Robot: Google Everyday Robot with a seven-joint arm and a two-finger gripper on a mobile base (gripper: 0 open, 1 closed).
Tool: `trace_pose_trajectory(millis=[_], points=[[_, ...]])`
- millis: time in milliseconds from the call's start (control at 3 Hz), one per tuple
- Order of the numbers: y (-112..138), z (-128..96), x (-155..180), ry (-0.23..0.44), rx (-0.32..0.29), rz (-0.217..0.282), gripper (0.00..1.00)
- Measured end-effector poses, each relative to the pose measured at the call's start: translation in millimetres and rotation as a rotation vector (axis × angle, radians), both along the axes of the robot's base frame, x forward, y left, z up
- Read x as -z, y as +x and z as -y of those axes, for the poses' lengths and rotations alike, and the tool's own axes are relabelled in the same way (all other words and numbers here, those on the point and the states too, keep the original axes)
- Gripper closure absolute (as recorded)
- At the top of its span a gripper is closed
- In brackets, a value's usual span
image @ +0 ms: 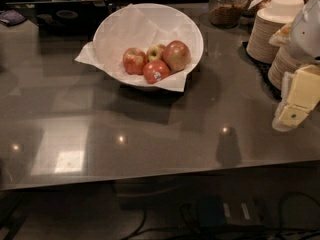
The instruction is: Pick apple from white bowl
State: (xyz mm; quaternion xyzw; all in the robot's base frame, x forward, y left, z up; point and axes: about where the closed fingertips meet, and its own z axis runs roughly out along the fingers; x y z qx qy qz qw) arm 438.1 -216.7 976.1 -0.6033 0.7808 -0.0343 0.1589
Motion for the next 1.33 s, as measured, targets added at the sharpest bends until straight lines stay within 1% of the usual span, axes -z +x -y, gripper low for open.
trace_pose_trajectory(millis=[333,667,1000,1333], points=[[0.1,-0.1,0.0,0.0,0.0,0.0,0.0],[16.2,-15.1,4.2,0.019,-0.039,0.01,0.0],[44.1,-35.1,9.9,0.033,-0.091,0.014,0.0],[44.1,-35.1,9.9,0.033,-0.091,0.014,0.0]])
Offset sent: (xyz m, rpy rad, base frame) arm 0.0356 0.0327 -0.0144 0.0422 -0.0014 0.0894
